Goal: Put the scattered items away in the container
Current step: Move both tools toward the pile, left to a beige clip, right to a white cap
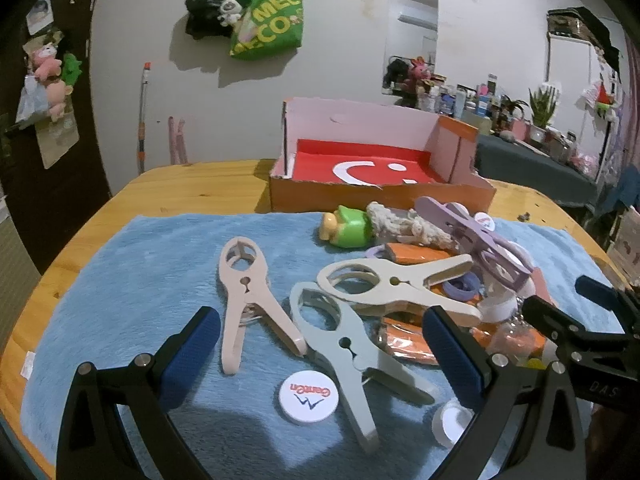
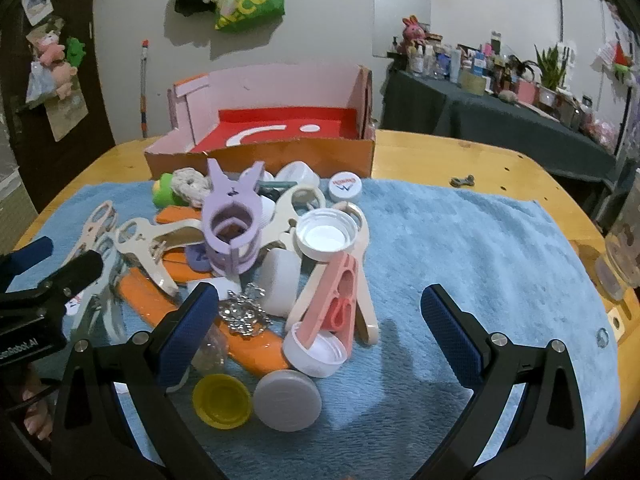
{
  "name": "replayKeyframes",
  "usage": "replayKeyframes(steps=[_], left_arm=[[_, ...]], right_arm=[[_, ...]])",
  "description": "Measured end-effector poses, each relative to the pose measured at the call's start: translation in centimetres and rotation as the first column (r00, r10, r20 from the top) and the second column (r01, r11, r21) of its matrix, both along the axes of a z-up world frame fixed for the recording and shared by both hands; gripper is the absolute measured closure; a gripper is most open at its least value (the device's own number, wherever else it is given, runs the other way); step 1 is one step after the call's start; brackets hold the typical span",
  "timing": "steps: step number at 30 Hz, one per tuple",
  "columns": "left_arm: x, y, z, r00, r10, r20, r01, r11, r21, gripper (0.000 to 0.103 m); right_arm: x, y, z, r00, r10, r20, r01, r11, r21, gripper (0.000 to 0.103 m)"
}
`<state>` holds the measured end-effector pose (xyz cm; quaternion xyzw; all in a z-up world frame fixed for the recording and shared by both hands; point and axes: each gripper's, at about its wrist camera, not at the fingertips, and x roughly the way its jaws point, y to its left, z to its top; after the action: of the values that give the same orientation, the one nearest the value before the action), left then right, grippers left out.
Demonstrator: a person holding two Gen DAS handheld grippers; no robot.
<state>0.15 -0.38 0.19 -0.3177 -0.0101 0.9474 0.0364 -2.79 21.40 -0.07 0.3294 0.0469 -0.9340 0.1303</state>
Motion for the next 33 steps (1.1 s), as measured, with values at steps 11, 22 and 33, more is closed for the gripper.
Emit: replayKeyframes(steps=[11,22,33], left_arm=[[-1.4,-2.2,1.3,0.998,-0.03,0.059,0.026,0.997,0.072,0.0],[-5.1,-5.3,0.9,0.981,-0.024,0.194,0.002,0.993,0.118,0.002],[-7.3,-6.6,-1.2,0.948,-0.02,0.317,-0.021,0.992,0.123,0.005]], right_arm=[[-1.2,0.3,3.2,1.0,0.022,-0.016,-0.022,1.0,0.01,0.0],[-4.5,0.7,4.4,0.999,0.025,0.025,-0.026,0.999,0.037,0.0],[-8.0,1.5,2.8,0.993,0.016,0.12,-0.025,0.997,0.073,0.001]])
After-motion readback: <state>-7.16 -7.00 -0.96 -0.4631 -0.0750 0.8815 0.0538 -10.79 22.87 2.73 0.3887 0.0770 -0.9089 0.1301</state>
